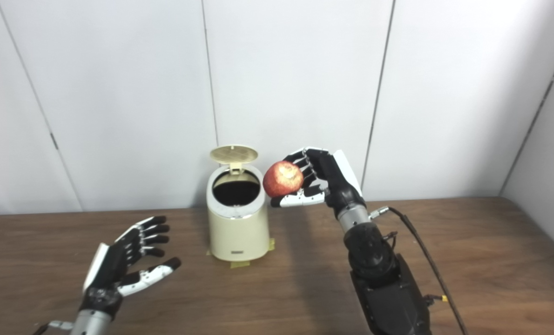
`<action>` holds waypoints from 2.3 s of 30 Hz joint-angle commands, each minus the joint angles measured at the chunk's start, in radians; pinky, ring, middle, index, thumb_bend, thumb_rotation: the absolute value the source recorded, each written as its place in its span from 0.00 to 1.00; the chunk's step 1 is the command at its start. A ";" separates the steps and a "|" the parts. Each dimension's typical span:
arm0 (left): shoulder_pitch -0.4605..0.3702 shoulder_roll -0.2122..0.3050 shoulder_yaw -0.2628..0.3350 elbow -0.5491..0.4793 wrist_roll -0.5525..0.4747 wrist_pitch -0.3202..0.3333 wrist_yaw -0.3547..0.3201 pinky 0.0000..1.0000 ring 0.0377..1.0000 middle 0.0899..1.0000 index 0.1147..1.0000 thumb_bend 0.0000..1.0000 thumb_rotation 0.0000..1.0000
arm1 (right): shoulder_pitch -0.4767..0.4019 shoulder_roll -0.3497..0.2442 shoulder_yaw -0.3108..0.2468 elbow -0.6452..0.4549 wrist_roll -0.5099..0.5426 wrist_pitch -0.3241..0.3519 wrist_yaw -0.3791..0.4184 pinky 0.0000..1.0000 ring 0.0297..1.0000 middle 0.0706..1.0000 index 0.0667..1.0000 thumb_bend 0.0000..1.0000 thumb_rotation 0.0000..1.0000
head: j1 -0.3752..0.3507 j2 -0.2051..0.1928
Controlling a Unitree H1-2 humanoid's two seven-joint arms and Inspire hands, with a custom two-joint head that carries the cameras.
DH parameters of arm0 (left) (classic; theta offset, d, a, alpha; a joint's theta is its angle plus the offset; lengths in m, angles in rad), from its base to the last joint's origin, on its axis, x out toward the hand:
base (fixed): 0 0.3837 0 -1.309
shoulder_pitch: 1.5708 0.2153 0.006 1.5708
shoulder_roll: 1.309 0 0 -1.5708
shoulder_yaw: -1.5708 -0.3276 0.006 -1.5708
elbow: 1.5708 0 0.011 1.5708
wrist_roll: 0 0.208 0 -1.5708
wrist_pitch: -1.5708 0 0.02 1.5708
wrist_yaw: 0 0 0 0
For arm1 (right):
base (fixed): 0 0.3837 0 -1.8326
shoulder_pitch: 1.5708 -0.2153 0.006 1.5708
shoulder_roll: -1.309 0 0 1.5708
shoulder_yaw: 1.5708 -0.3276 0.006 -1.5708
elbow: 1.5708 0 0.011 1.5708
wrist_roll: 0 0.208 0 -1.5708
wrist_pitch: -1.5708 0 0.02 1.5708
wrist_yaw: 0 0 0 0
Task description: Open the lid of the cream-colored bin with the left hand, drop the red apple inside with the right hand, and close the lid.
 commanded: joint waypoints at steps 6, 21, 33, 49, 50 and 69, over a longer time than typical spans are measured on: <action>-0.039 -0.002 -0.006 -0.025 0.007 -0.010 0.016 0.62 0.71 0.75 0.79 0.76 0.17 | -0.122 0.000 0.022 0.025 -0.021 -0.006 -0.005 0.34 0.39 0.40 0.47 0.53 0.00 | 0.012 0.004; -0.037 -0.014 -0.012 -0.039 0.006 0.008 0.021 0.64 0.72 0.75 0.78 0.76 0.17 | -0.202 0.020 0.067 0.148 -0.034 -0.020 -0.029 0.43 0.44 0.47 0.43 0.53 0.00 | 0.036 0.009; -0.035 -0.026 -0.019 -0.053 0.012 0.022 0.028 0.63 0.71 0.74 0.79 0.75 0.14 | -0.248 0.050 0.096 0.263 -0.042 -0.066 -0.052 0.35 0.39 0.42 0.45 0.53 0.00 | 0.049 0.016; -0.035 -0.032 -0.022 -0.058 0.003 0.029 0.026 0.65 0.73 0.75 0.79 0.74 0.13 | -0.232 0.071 0.121 0.255 -0.009 -0.127 -0.002 0.45 0.53 0.43 0.48 0.53 0.00 | 0.059 0.020; -0.035 -0.032 -0.021 -0.058 0.001 0.029 0.026 0.65 0.73 0.75 0.79 0.74 0.13 | -0.231 0.071 0.121 0.255 -0.006 -0.131 0.002 0.47 0.56 0.44 0.47 0.53 0.00 | 0.059 0.021; -0.032 -0.030 -0.023 -0.066 0.002 0.033 0.022 0.65 0.72 0.75 0.78 0.75 0.13 | -0.216 0.058 0.137 0.233 -0.020 -0.128 0.036 0.46 0.61 0.71 0.70 0.88 0.08 | 0.057 0.025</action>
